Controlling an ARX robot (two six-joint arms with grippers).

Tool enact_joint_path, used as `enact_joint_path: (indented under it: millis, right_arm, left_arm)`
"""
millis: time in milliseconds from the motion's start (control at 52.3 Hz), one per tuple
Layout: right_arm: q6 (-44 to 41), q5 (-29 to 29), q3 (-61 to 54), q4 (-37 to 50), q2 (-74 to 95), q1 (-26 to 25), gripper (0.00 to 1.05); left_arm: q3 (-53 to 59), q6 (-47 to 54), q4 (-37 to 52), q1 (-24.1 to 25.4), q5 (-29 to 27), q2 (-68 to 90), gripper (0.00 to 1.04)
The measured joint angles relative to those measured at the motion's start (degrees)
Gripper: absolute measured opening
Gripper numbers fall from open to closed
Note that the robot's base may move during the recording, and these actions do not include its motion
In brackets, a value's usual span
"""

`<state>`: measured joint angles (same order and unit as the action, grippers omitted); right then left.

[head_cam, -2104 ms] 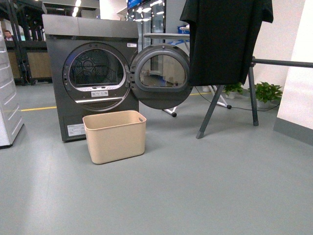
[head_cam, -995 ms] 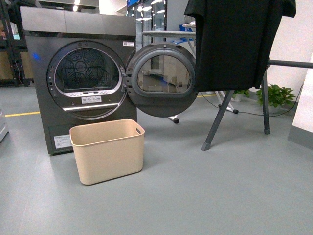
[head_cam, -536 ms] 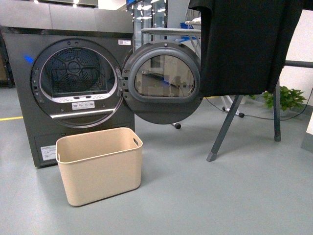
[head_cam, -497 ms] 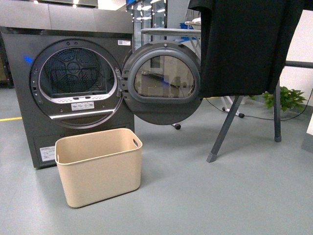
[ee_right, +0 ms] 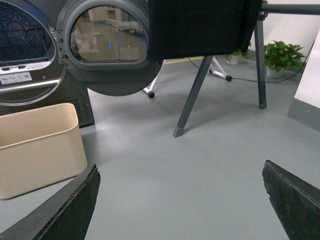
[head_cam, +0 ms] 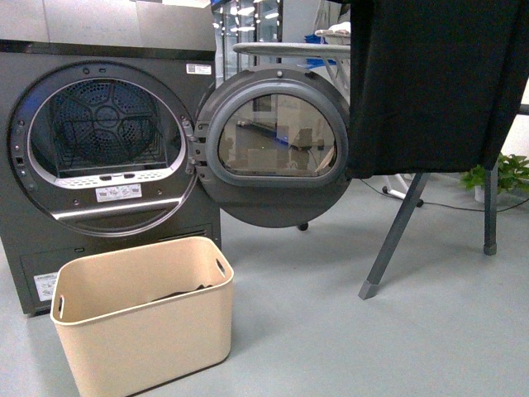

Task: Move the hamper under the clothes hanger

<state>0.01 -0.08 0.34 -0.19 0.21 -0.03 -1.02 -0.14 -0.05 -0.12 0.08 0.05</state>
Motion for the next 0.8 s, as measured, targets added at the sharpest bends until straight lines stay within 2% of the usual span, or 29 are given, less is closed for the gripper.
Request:
enact_joint_path:
  millis: [803]
  right_arm:
    - [0.0, 0.0, 0.0, 0.0, 0.0, 0.0, 0.97]
  left_arm:
    - [0.0, 0.0, 0.0, 0.0, 0.0, 0.0, 0.98]
